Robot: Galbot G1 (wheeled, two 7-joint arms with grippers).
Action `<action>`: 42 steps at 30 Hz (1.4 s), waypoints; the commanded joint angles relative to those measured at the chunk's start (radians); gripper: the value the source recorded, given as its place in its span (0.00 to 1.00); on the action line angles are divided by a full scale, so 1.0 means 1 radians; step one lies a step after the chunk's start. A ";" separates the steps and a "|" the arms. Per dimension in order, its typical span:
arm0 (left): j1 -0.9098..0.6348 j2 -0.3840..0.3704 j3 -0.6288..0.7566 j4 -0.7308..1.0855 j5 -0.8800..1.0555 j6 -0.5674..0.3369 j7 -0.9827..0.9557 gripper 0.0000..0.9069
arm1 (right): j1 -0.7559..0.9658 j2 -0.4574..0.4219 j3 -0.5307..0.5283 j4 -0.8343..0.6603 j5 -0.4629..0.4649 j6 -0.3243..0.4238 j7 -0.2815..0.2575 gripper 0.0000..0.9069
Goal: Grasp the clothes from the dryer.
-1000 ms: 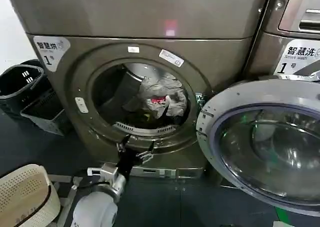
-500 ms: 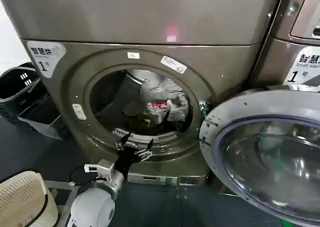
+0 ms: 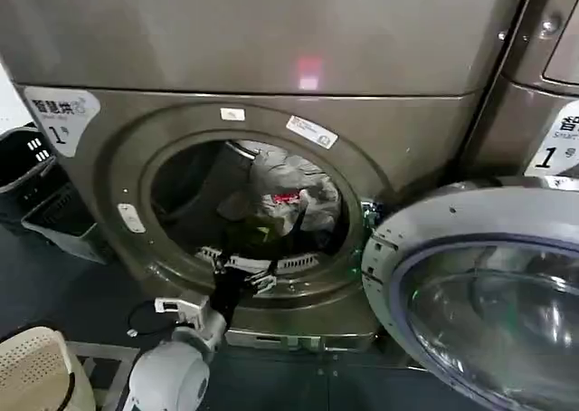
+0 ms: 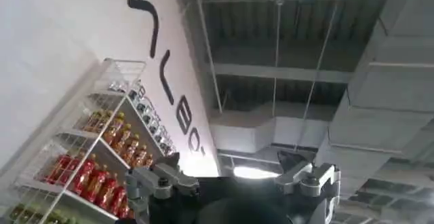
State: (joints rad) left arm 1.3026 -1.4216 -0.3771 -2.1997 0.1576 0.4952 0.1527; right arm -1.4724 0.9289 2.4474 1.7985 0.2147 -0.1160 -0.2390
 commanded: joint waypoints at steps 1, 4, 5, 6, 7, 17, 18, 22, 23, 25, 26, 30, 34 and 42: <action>-0.082 0.017 0.005 0.034 0.707 -0.182 0.138 1.00 | -0.004 0.001 0.004 0.009 0.000 -0.001 0.001 1.00; -0.198 0.023 0.011 0.098 0.900 -0.245 0.245 1.00 | -0.019 0.006 0.017 0.030 -0.002 -0.003 -0.006 1.00; -0.237 0.020 0.015 0.110 0.934 -0.257 0.286 1.00 | -0.024 0.006 0.021 0.037 -0.002 -0.003 -0.007 1.00; -0.276 0.014 0.020 0.128 0.988 -0.266 0.319 1.00 | -0.029 0.007 0.027 0.043 -0.003 -0.004 -0.009 1.00; -0.316 0.008 0.026 0.147 1.021 -0.288 0.371 1.00 | -0.032 0.008 0.039 0.053 -0.003 -0.008 -0.013 1.00; -0.655 -0.003 0.041 0.340 1.004 -0.344 0.962 1.00 | -0.092 0.023 0.149 0.123 -0.029 -0.032 -0.062 1.00; -0.681 -0.006 0.038 0.359 1.018 -0.353 1.037 1.00 | -0.092 0.027 0.146 0.124 -0.029 -0.031 -0.062 1.00; -0.763 -0.010 0.039 0.435 1.012 -0.450 1.194 1.00 | -0.092 0.030 0.141 0.124 -0.028 -0.029 -0.061 1.00; -0.770 -0.011 0.041 0.448 1.010 -0.463 1.195 1.00 | -0.091 0.031 0.139 0.125 -0.028 -0.029 -0.061 1.00; -0.786 -0.013 0.040 0.472 1.039 -0.510 1.196 1.00 | -0.092 0.035 0.135 0.130 -0.025 -0.028 -0.060 1.00; -0.791 -0.011 0.040 0.486 1.039 -0.516 1.197 1.00 | -0.093 0.036 0.132 0.130 -0.024 -0.028 -0.060 1.00; -0.792 -0.009 0.041 0.539 1.021 -0.523 1.198 1.00 | -0.095 0.037 0.127 0.130 -0.017 -0.026 -0.059 1.00; -0.805 -0.008 0.042 0.602 0.944 -0.511 1.198 1.00 | -0.092 0.038 0.114 0.128 -0.016 -0.024 -0.059 1.00; -0.852 0.015 0.064 0.725 0.937 -0.485 1.197 1.00 | -0.088 0.042 0.090 0.127 -0.014 -0.023 -0.059 1.00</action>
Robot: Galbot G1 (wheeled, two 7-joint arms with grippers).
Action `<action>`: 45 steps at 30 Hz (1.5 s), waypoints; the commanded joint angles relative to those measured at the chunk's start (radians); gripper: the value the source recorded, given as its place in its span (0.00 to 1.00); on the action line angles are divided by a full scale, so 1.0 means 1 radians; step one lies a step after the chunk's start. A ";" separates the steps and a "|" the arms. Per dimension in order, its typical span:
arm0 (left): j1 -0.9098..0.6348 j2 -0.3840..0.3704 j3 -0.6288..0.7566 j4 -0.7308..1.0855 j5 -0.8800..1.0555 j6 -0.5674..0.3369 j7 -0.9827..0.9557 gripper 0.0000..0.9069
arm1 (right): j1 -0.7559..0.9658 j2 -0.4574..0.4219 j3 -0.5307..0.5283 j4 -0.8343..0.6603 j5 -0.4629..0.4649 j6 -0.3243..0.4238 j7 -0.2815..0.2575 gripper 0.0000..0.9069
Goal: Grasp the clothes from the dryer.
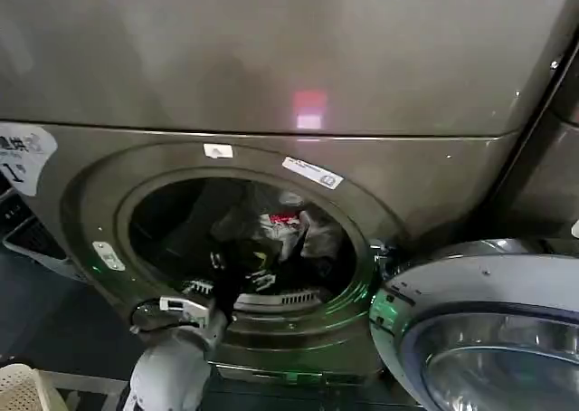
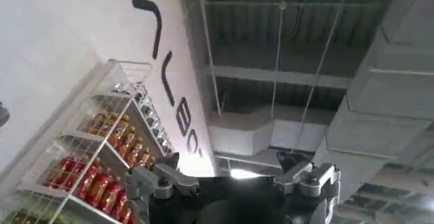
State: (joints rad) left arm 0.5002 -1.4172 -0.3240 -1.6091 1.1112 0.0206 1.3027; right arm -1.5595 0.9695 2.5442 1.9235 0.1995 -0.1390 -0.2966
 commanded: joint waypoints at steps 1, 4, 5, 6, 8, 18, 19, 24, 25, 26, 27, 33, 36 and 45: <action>-0.049 0.015 0.020 0.143 -0.015 -0.010 0.047 1.00 | 0.000 0.002 -0.009 0.002 0.001 0.000 -0.001 1.00; -0.048 0.036 0.050 0.160 0.018 -0.008 0.046 1.00 | 0.003 0.003 -0.014 0.001 0.000 0.001 -0.001 1.00; -0.050 0.042 0.059 0.161 0.035 -0.005 0.046 1.00 | 0.004 0.003 -0.016 0.002 0.000 0.001 -0.001 1.00; -0.052 0.046 0.069 0.162 0.039 -0.002 0.046 1.00 | 0.005 0.004 -0.018 0.002 0.000 0.001 -0.001 1.00; -0.062 0.063 0.094 0.176 0.033 0.011 0.046 1.00 | 0.008 0.004 -0.022 0.003 -0.001 0.000 -0.002 1.00; -0.102 0.085 0.168 0.215 0.116 0.003 0.046 1.00 | 0.012 0.006 -0.035 0.003 -0.003 0.001 -0.004 1.00; -0.127 0.085 0.182 0.233 0.113 0.000 0.046 1.00 | 0.011 0.007 -0.037 0.002 -0.003 0.002 -0.005 1.00; -0.244 0.132 0.355 0.320 -0.059 0.028 0.048 1.00 | 0.004 0.007 -0.046 0.001 0.001 0.002 -0.007 1.00; -0.279 0.160 0.408 0.327 -0.123 0.047 0.048 1.00 | 0.005 0.009 -0.052 0.000 0.001 0.004 -0.009 1.00; -0.295 0.171 0.438 0.326 -0.143 0.053 0.048 1.00 | 0.007 0.012 -0.055 0.001 0.001 0.005 -0.009 1.00; -0.307 0.186 0.463 0.323 -0.174 0.059 0.048 1.00 | 0.010 0.015 -0.062 0.002 0.000 0.006 -0.010 1.00; -0.308 0.221 0.543 0.290 -0.275 0.099 0.050 1.00 | 0.022 0.023 -0.088 0.008 -0.004 0.010 -0.013 1.00; -0.317 0.257 0.581 0.288 -0.313 0.101 0.050 1.00 | 0.021 0.028 -0.094 0.007 -0.004 0.015 -0.014 1.00; -0.231 0.278 0.536 0.183 -0.302 0.123 0.050 1.00 | 0.025 0.036 -0.104 0.019 -0.004 0.013 -0.017 1.00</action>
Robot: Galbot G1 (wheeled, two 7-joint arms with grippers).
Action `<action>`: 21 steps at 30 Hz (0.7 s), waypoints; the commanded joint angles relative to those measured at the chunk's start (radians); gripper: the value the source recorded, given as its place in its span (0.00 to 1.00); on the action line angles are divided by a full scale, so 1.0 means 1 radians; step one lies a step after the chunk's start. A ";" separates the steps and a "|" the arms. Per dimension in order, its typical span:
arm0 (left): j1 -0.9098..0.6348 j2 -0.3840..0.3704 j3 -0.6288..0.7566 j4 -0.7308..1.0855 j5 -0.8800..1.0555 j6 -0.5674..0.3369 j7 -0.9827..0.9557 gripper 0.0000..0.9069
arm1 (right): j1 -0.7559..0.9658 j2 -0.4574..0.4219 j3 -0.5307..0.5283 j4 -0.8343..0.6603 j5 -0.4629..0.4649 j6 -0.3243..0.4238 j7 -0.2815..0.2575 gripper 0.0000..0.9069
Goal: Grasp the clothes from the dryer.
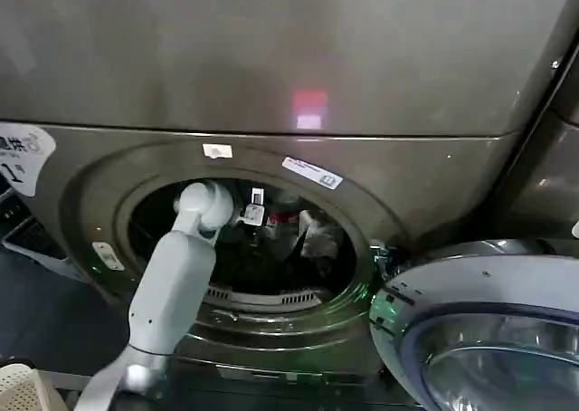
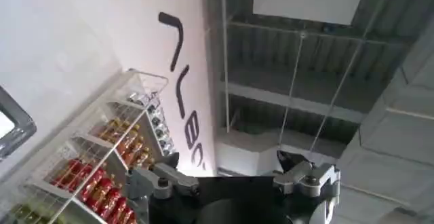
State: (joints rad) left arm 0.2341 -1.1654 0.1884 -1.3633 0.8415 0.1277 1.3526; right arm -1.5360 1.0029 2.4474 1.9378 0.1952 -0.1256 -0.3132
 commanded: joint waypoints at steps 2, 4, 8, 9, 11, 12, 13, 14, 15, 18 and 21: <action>0.047 0.037 0.026 -0.059 -0.020 0.010 0.000 1.00 | 0.000 0.005 -0.009 0.007 0.001 0.001 -0.001 1.00; 0.055 0.045 0.027 -0.061 -0.022 0.010 0.000 1.00 | 0.001 0.007 -0.011 0.008 0.000 0.002 -0.002 1.00; 0.061 0.044 0.023 -0.048 -0.015 0.009 0.000 1.00 | 0.006 0.008 -0.019 0.013 0.001 0.002 -0.005 1.00; 0.061 0.044 0.022 -0.041 -0.015 0.008 0.000 1.00 | 0.005 0.007 -0.020 0.012 0.001 0.002 -0.005 1.00; 0.059 0.044 0.022 -0.027 -0.019 0.009 0.000 1.00 | 0.005 0.007 -0.019 0.011 0.001 0.002 -0.006 1.00; 0.059 0.044 0.022 -0.017 -0.023 0.010 0.000 1.00 | 0.004 0.007 -0.018 0.011 0.002 0.002 -0.007 1.00; 0.060 0.043 0.023 -0.012 -0.022 0.011 0.000 1.00 | 0.003 0.007 -0.017 0.010 0.003 0.002 -0.007 1.00; 0.060 0.041 0.023 -0.006 -0.028 0.013 0.000 1.00 | 0.001 0.005 -0.016 0.009 0.003 0.002 -0.008 1.00; 0.062 0.042 0.023 0.000 -0.030 0.014 0.000 1.00 | -0.001 0.004 -0.014 0.008 0.004 0.002 -0.008 1.00; 0.064 0.046 0.026 0.018 -0.025 0.015 0.000 1.00 | -0.003 0.005 -0.013 0.008 0.007 0.003 -0.009 1.00; 0.071 0.049 0.026 0.034 -0.046 0.028 0.000 1.00 | -0.002 0.006 -0.016 0.011 0.009 0.004 -0.010 1.00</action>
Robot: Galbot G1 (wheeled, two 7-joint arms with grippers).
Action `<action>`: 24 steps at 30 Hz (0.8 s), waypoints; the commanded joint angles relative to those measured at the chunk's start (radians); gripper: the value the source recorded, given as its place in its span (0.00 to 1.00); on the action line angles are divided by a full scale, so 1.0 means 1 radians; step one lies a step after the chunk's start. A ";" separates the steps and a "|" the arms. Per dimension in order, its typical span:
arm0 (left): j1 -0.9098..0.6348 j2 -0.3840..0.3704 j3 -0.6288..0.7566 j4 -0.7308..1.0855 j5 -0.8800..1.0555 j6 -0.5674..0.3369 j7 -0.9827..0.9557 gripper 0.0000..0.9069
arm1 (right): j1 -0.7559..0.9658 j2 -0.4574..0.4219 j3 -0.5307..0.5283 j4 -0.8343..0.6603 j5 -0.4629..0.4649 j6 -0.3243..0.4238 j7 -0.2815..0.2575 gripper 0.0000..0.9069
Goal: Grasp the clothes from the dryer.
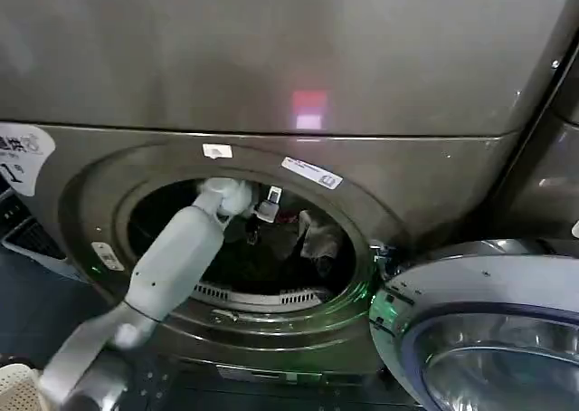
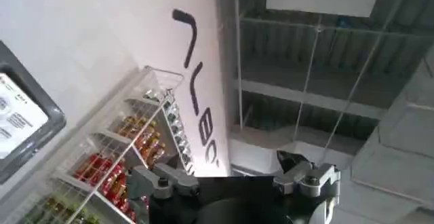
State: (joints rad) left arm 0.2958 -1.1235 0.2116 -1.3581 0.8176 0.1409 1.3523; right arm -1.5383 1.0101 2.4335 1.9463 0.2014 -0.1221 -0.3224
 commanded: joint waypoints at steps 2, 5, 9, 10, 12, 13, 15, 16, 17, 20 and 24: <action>0.019 0.012 0.002 0.041 -0.005 0.019 0.000 1.00 | -0.001 -0.002 -0.002 0.003 0.005 0.000 -0.001 1.00; 0.038 0.023 -0.010 0.053 0.003 0.028 -0.001 1.00 | -0.003 -0.001 -0.002 0.004 0.009 0.001 -0.002 1.00; 0.059 0.033 -0.021 0.061 -0.013 0.043 -0.001 1.00 | -0.001 -0.001 -0.005 0.014 0.021 -0.001 -0.002 1.00; 0.063 0.034 -0.027 0.064 -0.021 0.047 -0.001 1.00 | -0.002 0.000 -0.006 0.016 0.022 -0.001 -0.002 1.00; 0.073 0.037 -0.035 0.062 -0.024 0.049 -0.001 1.00 | -0.003 -0.001 -0.005 0.015 0.023 -0.001 -0.002 1.00; 0.076 0.038 -0.036 0.062 -0.029 0.053 -0.001 1.00 | -0.003 -0.001 -0.006 0.016 0.023 -0.001 -0.002 1.00; 0.080 0.040 -0.039 0.062 -0.030 0.055 -0.001 1.00 | -0.002 -0.001 -0.008 0.018 0.025 -0.001 -0.002 1.00; 0.082 0.040 -0.039 0.064 -0.037 0.061 -0.001 1.00 | -0.002 -0.001 -0.008 0.018 0.025 -0.001 -0.003 1.00; 0.082 0.039 -0.041 0.067 -0.037 0.062 -0.001 1.00 | -0.003 -0.001 -0.008 0.018 0.026 0.000 -0.003 1.00; 0.089 0.039 -0.045 0.069 -0.040 0.062 -0.001 0.70 | -0.006 -0.004 -0.005 0.016 0.029 0.000 -0.004 1.00; 0.089 0.038 -0.047 0.063 -0.051 0.065 -0.002 0.09 | -0.004 -0.006 -0.008 0.017 0.029 0.000 -0.004 1.00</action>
State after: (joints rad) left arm 0.3726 -1.0875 0.1652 -1.2989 0.7760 0.2004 1.3481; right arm -1.5422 1.0052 2.4256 1.9622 0.2296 -0.1224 -0.3261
